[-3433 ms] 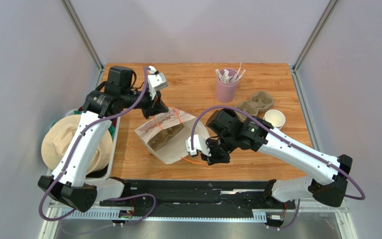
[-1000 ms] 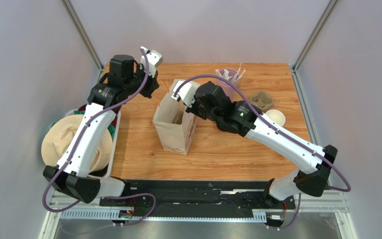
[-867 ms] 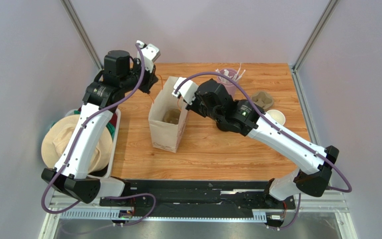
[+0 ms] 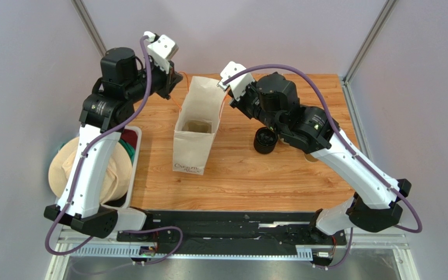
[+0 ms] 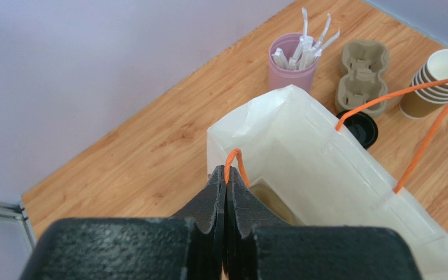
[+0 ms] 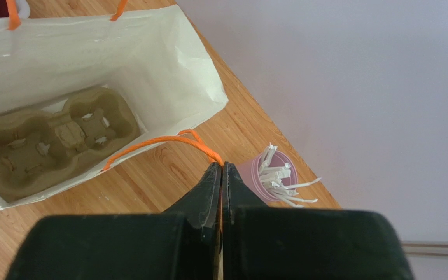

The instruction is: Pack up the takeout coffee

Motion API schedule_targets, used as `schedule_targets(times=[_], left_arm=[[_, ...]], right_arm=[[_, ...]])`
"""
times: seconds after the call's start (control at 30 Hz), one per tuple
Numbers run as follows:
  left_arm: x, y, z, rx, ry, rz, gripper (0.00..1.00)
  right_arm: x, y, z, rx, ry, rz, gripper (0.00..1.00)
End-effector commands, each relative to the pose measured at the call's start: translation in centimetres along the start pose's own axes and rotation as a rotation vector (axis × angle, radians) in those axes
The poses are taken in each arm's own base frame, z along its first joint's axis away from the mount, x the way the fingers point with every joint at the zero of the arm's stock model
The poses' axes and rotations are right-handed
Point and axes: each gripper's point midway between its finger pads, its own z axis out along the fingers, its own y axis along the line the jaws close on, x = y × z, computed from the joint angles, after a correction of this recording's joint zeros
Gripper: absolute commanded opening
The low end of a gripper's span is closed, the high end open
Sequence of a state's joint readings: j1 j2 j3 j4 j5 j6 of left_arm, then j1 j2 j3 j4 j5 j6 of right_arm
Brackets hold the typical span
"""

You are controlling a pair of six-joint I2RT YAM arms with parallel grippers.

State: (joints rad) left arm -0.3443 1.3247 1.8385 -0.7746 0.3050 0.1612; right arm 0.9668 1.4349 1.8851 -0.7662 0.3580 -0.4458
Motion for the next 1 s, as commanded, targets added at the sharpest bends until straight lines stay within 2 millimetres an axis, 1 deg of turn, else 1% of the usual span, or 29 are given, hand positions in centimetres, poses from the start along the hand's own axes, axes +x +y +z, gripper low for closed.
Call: schedule_targets(times=[0.0,0.03,0.07,0.1,0.17,0.2,0.27,0.37,0.4,0.43,0.5,0.53,0.6,0.63,0.67,0.7,0.73,0.77,0.8,0.83,0.87,0.9,0.93,0.97], left_arm=[[-4.3,0.0,-1.8,-0.007,-0.116,0.020,0.00],[-4.7,0.1,-1.9,-0.009,-0.123,0.022,0.00],[-5.5,0.1,-2.3,-0.011,-0.142,0.029,0.00],[-5.6,0.0,-2.5,-0.010,-0.144,0.028,0.00],[-6.3,0.0,-2.9,-0.010,-0.162,0.029,0.00],[-6.4,0.0,-3.0,-0.010,-0.163,0.031,0.00],[-6.6,-0.1,-3.2,-0.008,-0.169,0.030,0.00],[-5.9,-0.3,-2.8,0.005,-0.150,0.024,0.00],[-5.5,-0.3,-2.6,0.007,-0.141,0.021,0.00],[-4.5,-0.4,-2.1,0.010,-0.115,0.018,0.00],[-3.4,-0.1,-1.6,-0.004,-0.090,0.016,0.01],[-1.4,-0.1,-0.7,-0.001,-0.045,0.007,0.01],[0.9,0.1,0.5,-0.005,-0.001,-0.002,0.01],[3.8,-0.1,1.7,0.004,0.063,-0.023,0.01],[4.9,-0.1,2.4,0.005,0.078,-0.029,0.01],[6.2,-0.1,2.9,0.006,0.103,-0.037,0.01],[8.3,-0.3,3.8,0.018,0.151,-0.052,0.01],[8.9,-0.3,4.1,0.018,0.167,-0.055,0.00],[9.2,-0.2,4.1,0.016,0.178,-0.058,0.00],[8.7,-0.1,4.1,0.012,0.170,-0.050,0.00],[8.2,0.1,3.9,0.006,0.156,-0.045,0.00],[7.7,0.1,3.7,0.004,0.142,-0.034,0.00],[6.5,0.2,3.3,-0.002,0.112,-0.025,0.01],[5.9,0.3,3.1,-0.004,0.097,-0.018,0.01]], right_arm=[[-2.5,-2.4,-1.2,0.063,-0.076,0.031,0.00],[-2.5,-2.4,-1.1,0.062,-0.073,0.030,0.00],[-2.9,-2.5,-1.1,0.060,-0.081,0.032,0.00],[-3.4,-2.8,-1.4,0.064,-0.093,0.036,0.00],[-3.7,-2.9,-1.4,0.063,-0.098,0.041,0.00],[-4.1,-3.0,-1.5,0.064,-0.108,0.044,0.00],[-4.3,-3.0,-1.6,0.059,-0.108,0.045,0.00],[-4.2,-2.9,-1.5,0.054,-0.106,0.044,0.00],[-4.2,-2.9,-1.5,0.053,-0.106,0.044,0.00],[-3.8,-2.5,-1.1,0.047,-0.093,0.039,0.00],[-3.1,-1.9,-0.6,0.034,-0.082,0.029,0.00],[-1.2,-0.6,0.6,0.011,-0.034,0.010,0.00],[0.8,0.8,2.0,-0.005,-0.006,-0.006,0.00],[3.9,2.6,3.2,-0.031,0.060,-0.031,0.00],[5.7,3.5,4.0,-0.036,0.093,-0.042,0.00],[6.4,3.9,4.7,-0.030,0.091,-0.040,0.00],[7.5,4.4,5.2,-0.033,0.112,-0.047,0.00],[8.8,5.1,5.5,-0.044,0.135,-0.055,0.00],[8.6,5.2,5.6,-0.045,0.132,-0.047,0.00],[8.2,5.1,5.4,-0.046,0.122,-0.037,0.00],[7.0,4.6,5.0,-0.042,0.094,-0.026,0.00],[6.4,4.2,4.7,-0.040,0.087,-0.020,0.00],[5.7,3.8,4.4,-0.037,0.076,-0.014,0.00],[5.3,3.6,4.4,-0.039,0.073,-0.013,0.00]])
